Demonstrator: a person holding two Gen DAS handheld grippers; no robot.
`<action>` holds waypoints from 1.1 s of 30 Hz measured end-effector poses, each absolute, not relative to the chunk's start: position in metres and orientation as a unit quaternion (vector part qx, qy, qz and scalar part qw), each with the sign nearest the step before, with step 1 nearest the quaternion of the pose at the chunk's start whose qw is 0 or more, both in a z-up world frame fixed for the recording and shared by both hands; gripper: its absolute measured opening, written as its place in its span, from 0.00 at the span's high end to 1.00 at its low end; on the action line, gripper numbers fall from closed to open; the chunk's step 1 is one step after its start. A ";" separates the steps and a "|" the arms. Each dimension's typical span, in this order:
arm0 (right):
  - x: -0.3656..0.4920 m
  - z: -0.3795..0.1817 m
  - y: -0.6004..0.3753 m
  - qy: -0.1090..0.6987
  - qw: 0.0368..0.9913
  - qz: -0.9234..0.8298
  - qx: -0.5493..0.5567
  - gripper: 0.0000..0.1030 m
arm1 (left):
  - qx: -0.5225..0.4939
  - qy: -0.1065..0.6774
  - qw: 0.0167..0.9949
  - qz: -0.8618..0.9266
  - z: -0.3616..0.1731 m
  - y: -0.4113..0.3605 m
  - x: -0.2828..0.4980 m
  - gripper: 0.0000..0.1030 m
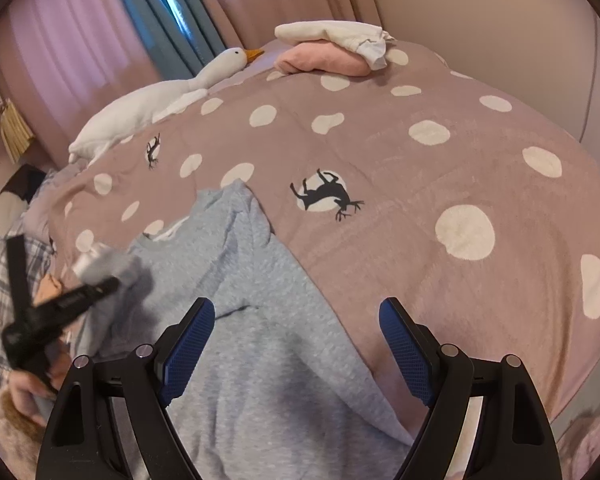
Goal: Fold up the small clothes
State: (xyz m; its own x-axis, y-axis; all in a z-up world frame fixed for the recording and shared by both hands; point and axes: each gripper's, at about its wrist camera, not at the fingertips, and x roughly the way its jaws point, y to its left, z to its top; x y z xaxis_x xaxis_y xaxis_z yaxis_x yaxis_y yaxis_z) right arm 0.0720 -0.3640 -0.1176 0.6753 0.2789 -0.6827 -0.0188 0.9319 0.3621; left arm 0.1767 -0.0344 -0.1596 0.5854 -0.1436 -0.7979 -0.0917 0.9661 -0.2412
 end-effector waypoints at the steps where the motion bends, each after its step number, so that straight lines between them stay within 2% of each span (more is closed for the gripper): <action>1: 0.072 -0.118 -0.365 0.394 0.900 0.083 0.166 0.19 | -0.128 0.461 0.878 -0.016 -0.165 -0.037 0.178 0.84; 6: 0.070 -0.120 -0.367 0.396 0.899 0.083 0.166 0.19 | -0.144 0.496 0.856 -0.039 -0.189 -0.043 0.184 0.81; 8: 0.071 -0.121 -0.368 0.397 0.899 0.084 0.167 0.19 | -0.156 0.500 0.850 -0.051 -0.192 -0.044 0.183 0.71; 10: 0.071 -0.122 -0.367 0.398 0.898 0.085 0.167 0.19 | -0.176 0.495 0.848 -0.075 -0.189 -0.043 0.180 0.48; 12: 0.072 -0.122 -0.367 0.399 0.897 0.086 0.167 0.19 | -0.203 0.487 0.842 -0.109 -0.182 -0.044 0.177 0.38; 14: 0.072 -0.122 -0.365 0.400 0.897 0.088 0.166 0.19 | -0.218 0.470 0.844 -0.138 -0.169 -0.044 0.171 0.35; 16: 0.074 -0.122 -0.363 0.400 0.897 0.091 0.165 0.18 | -0.226 0.456 0.846 -0.161 -0.158 -0.045 0.165 0.23; 17: 0.074 -0.122 -0.361 0.401 0.897 0.092 0.164 0.18 | -0.229 0.446 0.848 -0.174 -0.150 -0.043 0.160 0.21; 23: 0.081 -0.118 -0.344 0.403 0.896 0.115 0.148 0.18 | -0.213 0.413 0.877 -0.123 -0.115 -0.016 0.131 0.19; 28: 0.095 -0.115 -0.315 0.410 0.888 0.163 0.132 0.19 | -0.194 0.410 0.891 0.020 -0.121 0.036 0.102 0.20; 33: 0.119 -0.122 -0.272 0.437 0.862 0.225 0.126 0.19 | -0.241 0.409 0.876 0.084 -0.136 0.091 0.069 0.21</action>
